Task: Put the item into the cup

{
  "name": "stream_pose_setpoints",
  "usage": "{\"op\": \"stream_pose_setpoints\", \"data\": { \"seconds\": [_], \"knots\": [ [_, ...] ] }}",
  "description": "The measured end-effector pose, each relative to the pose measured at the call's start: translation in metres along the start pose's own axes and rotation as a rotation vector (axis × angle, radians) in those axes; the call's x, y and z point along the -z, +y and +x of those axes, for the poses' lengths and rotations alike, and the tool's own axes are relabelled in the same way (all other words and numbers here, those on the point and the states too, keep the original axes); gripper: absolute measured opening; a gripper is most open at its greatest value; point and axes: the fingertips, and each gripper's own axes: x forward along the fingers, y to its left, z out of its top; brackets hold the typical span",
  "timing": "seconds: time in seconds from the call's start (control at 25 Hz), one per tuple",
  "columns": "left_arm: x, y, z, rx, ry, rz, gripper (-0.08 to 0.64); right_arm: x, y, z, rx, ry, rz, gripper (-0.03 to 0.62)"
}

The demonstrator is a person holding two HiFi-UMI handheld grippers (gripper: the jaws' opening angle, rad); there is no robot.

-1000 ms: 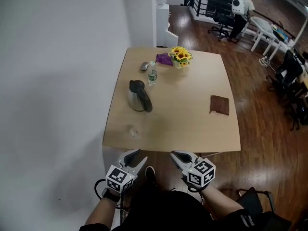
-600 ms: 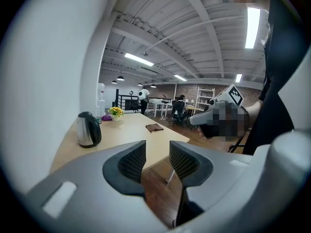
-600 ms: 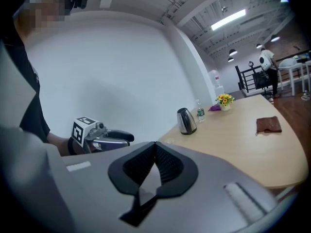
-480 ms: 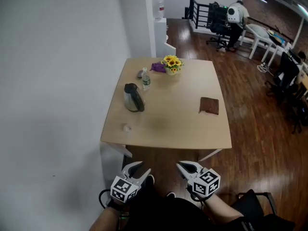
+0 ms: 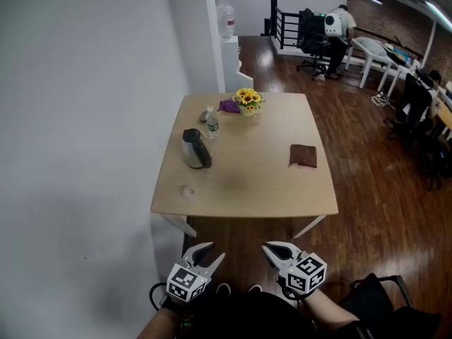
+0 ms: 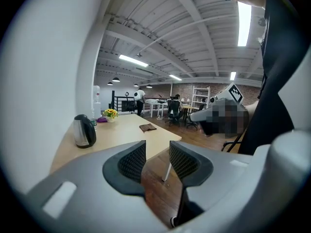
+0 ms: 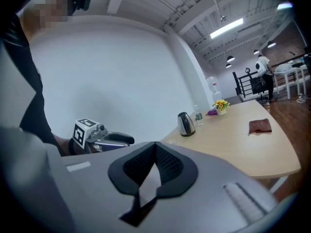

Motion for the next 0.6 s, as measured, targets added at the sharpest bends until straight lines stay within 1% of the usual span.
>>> {"op": "stream_pose_setpoints", "data": {
  "seconds": [0.16, 0.36, 0.6],
  "knots": [
    [0.006, 0.004, -0.012, 0.01, -0.006, -0.003, 0.147, 0.003, 0.012, 0.004, 0.01, 0.004, -0.009, 0.008],
    [0.009, 0.017, -0.032, 0.012, -0.012, 0.005, 0.146, -0.003, 0.033, 0.01, 0.01, -0.006, -0.02, 0.008],
    [0.014, 0.024, -0.045, 0.024, -0.026, 0.015, 0.147, 0.001, 0.046, 0.018, 0.025, -0.006, -0.042, 0.008]
  ]
}}
